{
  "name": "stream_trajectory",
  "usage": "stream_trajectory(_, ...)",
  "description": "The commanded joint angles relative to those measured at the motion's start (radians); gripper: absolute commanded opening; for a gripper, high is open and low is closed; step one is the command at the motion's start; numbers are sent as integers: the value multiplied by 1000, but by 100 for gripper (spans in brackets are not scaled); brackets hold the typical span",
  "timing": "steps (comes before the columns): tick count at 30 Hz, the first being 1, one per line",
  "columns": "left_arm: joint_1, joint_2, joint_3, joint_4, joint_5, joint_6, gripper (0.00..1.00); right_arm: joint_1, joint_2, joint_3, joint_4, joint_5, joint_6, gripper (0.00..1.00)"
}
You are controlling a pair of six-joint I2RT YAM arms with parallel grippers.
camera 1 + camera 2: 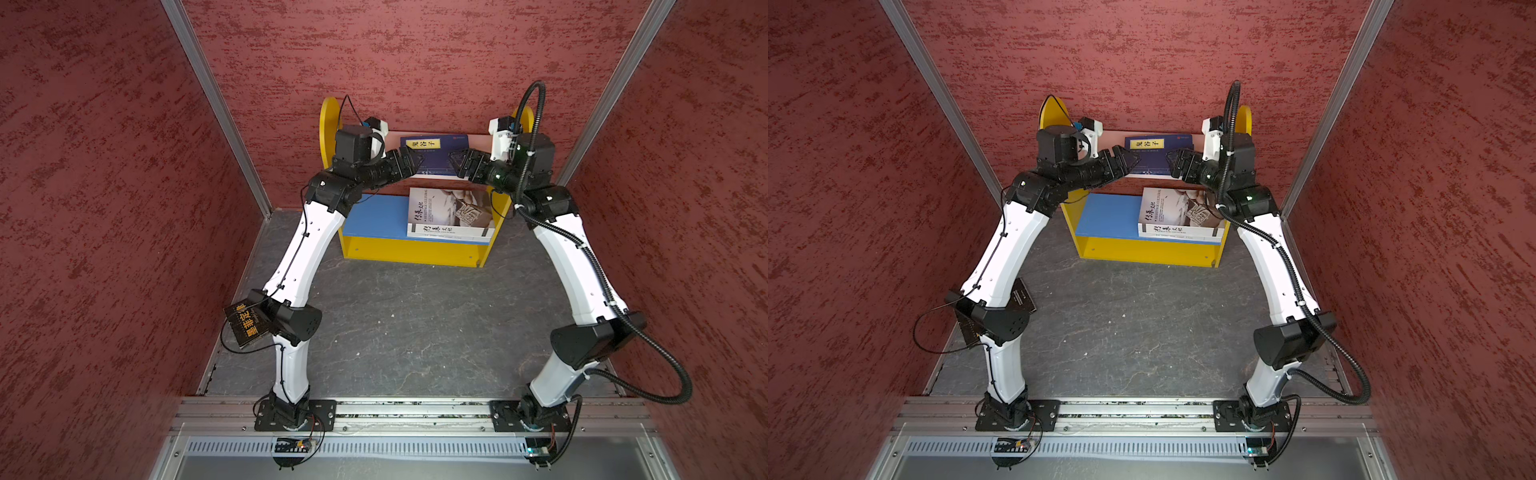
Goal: Stacking books/files
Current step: Place the book at the bookshelf.
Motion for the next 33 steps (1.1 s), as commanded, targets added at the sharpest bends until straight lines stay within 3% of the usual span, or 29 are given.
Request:
stream_trajectory(1, -7, 27, 10, 38, 11, -4, 84, 5, 12, 32, -29, -43, 11, 89)
stream_trajectory(16, 16, 24, 10, 33, -13, 0, 86, 4, -28, 40, -30, 156, -43, 91)
stream_trajectory(22, 16, 21, 10, 15, -14, 31, 86, 5, 30, 108, -72, 94, -16, 89)
stream_trajectory(30, -14, 7, -8, -61, -21, 355, 84, 5, 46, 109, -113, 69, -51, 87)
stream_trajectory(33, -21, 6, -30, -41, -40, 411, 82, 5, 48, 108, -141, 89, -64, 87)
